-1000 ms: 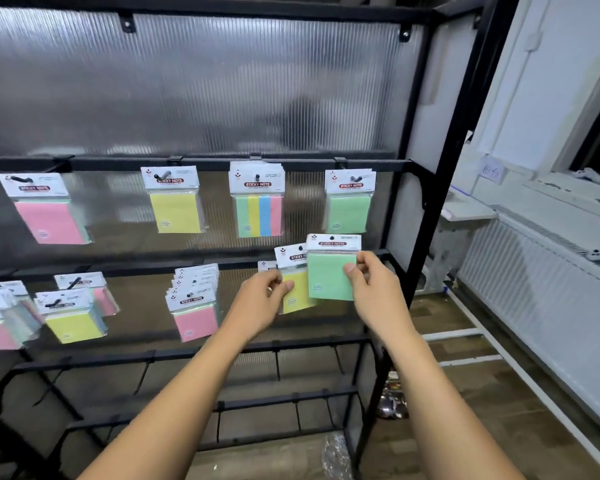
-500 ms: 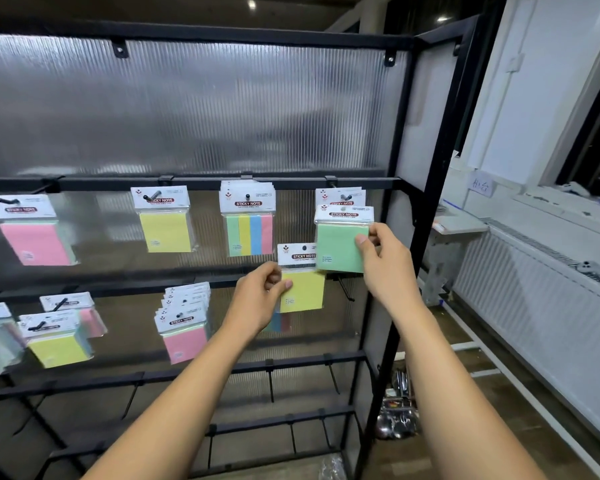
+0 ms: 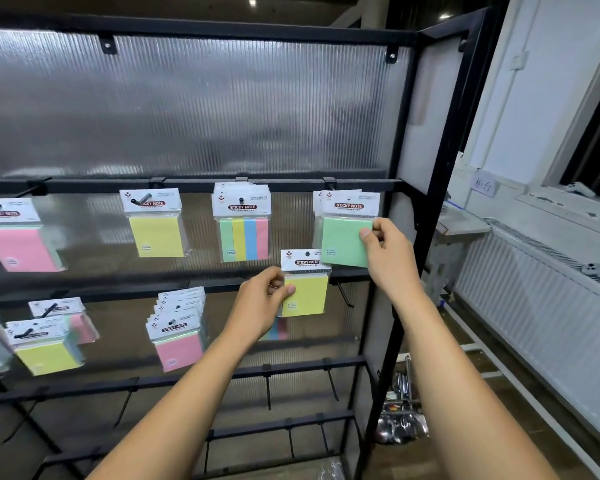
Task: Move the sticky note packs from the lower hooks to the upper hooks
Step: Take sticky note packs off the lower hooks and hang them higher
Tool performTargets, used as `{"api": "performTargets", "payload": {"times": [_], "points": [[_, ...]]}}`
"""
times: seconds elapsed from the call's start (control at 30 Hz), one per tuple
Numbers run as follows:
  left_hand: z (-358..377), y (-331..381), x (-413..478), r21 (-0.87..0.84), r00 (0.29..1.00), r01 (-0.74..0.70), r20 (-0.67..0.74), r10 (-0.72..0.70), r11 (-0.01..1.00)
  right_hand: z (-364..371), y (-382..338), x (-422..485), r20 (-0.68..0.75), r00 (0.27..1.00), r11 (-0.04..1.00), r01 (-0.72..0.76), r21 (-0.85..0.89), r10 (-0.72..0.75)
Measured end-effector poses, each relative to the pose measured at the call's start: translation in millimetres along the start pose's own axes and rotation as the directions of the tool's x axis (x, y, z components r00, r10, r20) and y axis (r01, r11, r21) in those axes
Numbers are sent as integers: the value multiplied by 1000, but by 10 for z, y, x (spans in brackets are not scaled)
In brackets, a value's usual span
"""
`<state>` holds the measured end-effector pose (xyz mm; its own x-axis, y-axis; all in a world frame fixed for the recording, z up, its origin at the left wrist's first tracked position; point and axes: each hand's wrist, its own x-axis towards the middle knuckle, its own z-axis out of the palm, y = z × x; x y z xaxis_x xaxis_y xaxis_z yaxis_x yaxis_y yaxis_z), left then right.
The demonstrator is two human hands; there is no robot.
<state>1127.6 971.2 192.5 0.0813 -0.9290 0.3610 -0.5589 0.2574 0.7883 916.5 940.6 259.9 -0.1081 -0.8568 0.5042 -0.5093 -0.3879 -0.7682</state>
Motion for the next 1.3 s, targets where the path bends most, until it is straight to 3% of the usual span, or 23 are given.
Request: {"api": "performTargets", "payload": {"times": [0.53, 0.77, 1.3], "points": [[67, -79, 38, 8, 1000, 8, 5, -8, 1000, 33, 120, 69, 14, 1000, 997, -2, 73, 0], [67, -56, 46, 5, 1000, 9, 1, -9, 1000, 33, 142, 57, 28, 999, 1000, 24, 14, -24], [61, -129, 16, 46, 1000, 27, -17, -26, 999, 267, 215, 161, -12, 994, 994, -105, 11, 105]]}}
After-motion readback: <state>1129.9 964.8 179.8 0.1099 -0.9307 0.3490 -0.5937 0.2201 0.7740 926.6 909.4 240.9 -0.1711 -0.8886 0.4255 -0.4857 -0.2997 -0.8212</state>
